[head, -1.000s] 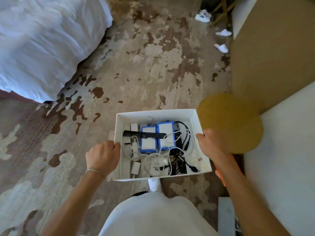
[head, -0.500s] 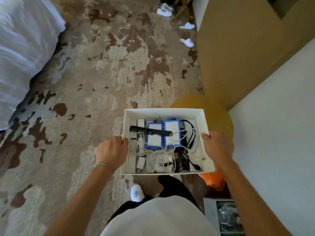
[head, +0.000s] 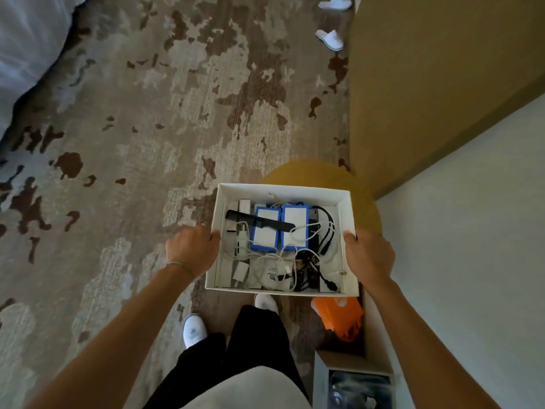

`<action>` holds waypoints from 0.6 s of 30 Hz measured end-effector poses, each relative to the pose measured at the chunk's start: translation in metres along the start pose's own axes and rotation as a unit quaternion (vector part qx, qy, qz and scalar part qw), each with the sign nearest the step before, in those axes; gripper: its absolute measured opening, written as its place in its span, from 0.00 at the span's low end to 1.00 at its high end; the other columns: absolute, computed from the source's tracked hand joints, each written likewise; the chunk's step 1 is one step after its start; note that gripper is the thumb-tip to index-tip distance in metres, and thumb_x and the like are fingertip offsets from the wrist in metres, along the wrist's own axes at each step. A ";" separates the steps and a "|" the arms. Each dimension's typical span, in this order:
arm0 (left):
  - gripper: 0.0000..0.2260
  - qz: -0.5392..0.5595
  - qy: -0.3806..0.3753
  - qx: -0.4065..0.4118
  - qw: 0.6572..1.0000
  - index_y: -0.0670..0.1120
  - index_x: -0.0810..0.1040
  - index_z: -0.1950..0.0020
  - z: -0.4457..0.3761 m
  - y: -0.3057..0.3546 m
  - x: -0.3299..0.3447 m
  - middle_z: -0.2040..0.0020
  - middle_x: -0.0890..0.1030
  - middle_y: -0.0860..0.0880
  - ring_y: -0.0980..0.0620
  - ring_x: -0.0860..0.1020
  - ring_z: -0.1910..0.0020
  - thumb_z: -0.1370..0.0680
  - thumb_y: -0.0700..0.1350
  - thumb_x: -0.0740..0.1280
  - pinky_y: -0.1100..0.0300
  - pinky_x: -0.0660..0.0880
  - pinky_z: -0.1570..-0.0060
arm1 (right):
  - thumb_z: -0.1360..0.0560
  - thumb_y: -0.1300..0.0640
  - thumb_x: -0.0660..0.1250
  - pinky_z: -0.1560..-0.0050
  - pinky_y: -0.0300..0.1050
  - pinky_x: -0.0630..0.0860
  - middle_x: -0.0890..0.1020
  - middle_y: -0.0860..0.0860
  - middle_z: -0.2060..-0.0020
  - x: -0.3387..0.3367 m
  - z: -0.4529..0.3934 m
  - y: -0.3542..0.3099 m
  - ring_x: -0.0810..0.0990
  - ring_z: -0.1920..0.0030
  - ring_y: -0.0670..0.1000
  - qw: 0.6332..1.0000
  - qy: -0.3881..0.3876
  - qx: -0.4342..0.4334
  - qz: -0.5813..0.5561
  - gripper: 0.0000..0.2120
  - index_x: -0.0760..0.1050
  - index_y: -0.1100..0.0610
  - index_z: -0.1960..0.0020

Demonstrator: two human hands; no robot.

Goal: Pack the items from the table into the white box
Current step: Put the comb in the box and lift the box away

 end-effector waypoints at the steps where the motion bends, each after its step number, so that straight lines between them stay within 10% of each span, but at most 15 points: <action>1: 0.19 -0.001 -0.011 -0.002 1.000 0.45 0.75 0.62 -0.008 0.009 0.008 0.64 0.74 0.46 0.44 0.75 0.64 0.18 0.53 0.55 0.55 0.72 0.61 | 0.20 0.51 0.64 0.72 0.40 0.57 0.68 0.49 0.78 0.005 -0.011 0.008 0.65 0.76 0.47 1.000 -0.003 -0.004 -0.001 0.24 0.64 0.53 0.73; 18: 0.20 -0.028 -0.063 0.017 0.997 0.45 0.72 0.63 -0.109 0.096 0.122 0.64 0.75 0.46 0.45 0.74 0.64 0.17 0.54 0.53 0.56 0.69 0.61 | 0.19 0.53 0.64 0.71 0.39 0.56 0.64 0.47 0.79 0.084 -0.116 0.101 0.61 0.78 0.47 1.000 -0.020 0.004 0.012 0.26 0.61 0.53 0.74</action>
Point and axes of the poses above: each hand's wrist, its own z-axis away from the middle knuckle, its own x-axis out of the palm, y = z × x, the point moved 4 cm from there along -z, towards the middle knuckle
